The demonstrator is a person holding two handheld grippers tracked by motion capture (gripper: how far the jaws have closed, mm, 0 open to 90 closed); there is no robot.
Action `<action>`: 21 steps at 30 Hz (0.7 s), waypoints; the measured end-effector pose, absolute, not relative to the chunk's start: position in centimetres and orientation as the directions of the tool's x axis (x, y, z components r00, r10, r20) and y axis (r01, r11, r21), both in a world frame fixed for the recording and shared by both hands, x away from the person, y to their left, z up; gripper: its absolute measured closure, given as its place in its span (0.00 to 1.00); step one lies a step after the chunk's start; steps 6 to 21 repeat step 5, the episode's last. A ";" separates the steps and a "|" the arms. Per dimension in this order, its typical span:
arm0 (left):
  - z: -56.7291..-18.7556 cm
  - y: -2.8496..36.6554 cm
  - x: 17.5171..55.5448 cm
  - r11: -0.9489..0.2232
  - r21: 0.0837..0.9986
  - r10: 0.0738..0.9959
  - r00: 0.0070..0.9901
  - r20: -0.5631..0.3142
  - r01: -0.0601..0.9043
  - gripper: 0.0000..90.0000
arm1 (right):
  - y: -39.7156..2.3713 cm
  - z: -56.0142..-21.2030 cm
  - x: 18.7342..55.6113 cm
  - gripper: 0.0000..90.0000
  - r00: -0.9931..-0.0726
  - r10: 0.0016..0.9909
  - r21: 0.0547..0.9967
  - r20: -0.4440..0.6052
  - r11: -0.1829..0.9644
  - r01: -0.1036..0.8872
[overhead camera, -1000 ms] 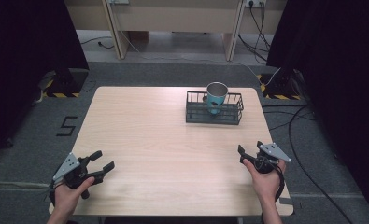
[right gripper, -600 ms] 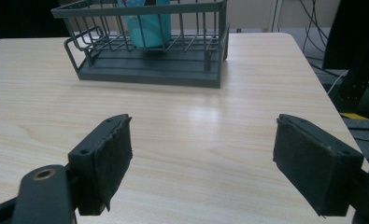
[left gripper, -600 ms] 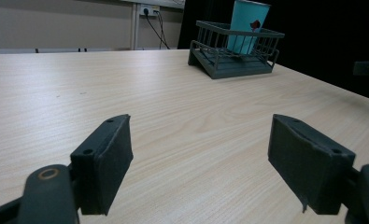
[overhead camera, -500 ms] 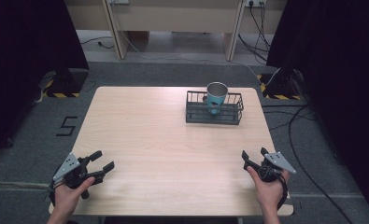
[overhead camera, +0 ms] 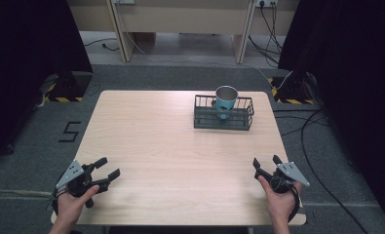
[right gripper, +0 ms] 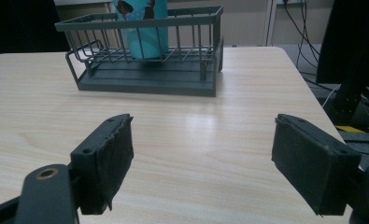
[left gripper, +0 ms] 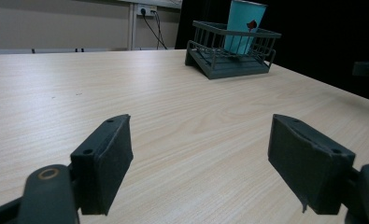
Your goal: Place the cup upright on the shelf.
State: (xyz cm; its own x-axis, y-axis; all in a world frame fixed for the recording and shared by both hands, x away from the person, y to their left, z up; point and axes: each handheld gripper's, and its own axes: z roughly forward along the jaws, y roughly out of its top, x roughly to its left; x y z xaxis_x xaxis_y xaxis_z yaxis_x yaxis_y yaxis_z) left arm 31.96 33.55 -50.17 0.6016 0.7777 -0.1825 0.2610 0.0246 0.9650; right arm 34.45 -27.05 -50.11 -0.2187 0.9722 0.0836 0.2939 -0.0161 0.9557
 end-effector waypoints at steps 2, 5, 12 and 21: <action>-50.2 33.5 32.0 0.025 0.965 0.778 0.601 -0.182 0.260 0.24 | -27.2 -50.1 34.4 0.24 -0.218 0.972 0.957 0.082 -0.015 0.291; -50.2 33.5 32.0 0.025 0.965 0.779 0.599 -0.182 0.261 0.24 | -27.3 -50.1 34.3 0.24 -0.215 0.973 0.959 0.081 -0.017 0.285; -50.2 33.5 32.0 0.025 0.965 0.779 0.599 -0.182 0.261 0.24 | -27.3 -50.1 34.3 0.24 -0.215 0.973 0.959 0.081 -0.017 0.285; -50.2 33.5 32.0 0.025 0.965 0.779 0.599 -0.182 0.261 0.24 | -27.3 -50.1 34.3 0.24 -0.215 0.973 0.959 0.081 -0.017 0.285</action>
